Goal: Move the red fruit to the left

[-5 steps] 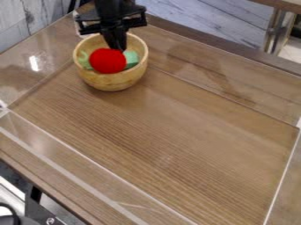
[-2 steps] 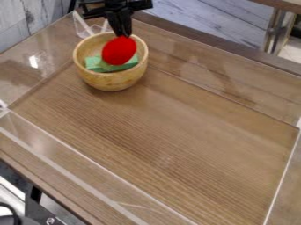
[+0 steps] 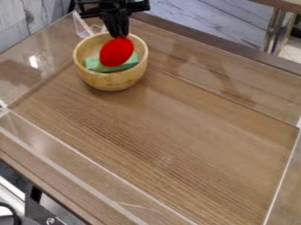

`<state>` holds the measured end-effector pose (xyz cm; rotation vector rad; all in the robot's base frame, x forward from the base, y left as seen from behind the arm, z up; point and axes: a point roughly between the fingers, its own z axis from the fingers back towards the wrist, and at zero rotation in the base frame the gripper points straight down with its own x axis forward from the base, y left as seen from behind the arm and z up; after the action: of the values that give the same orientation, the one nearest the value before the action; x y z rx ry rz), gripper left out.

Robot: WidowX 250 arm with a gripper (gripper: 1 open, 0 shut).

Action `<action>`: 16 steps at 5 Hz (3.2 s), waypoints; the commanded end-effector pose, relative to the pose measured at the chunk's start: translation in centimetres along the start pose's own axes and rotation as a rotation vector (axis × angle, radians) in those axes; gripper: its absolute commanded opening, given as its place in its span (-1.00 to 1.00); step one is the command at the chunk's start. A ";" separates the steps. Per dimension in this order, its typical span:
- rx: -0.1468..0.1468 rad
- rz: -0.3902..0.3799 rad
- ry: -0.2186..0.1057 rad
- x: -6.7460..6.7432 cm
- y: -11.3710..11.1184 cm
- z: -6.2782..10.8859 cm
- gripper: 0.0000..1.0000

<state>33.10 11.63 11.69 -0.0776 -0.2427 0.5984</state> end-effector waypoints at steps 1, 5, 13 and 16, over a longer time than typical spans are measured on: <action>0.008 0.000 -0.061 1.4 0.0 1.0 1.00; 0.073 0.061 -0.035 1.5 -0.8 -2.0 -1.00; 0.029 0.052 -0.024 0.7 2.0 -0.3 1.00; 0.042 -0.043 0.004 0.3 1.9 -1.8 -1.00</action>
<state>32.38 13.23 8.58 -0.0381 -0.1896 0.5685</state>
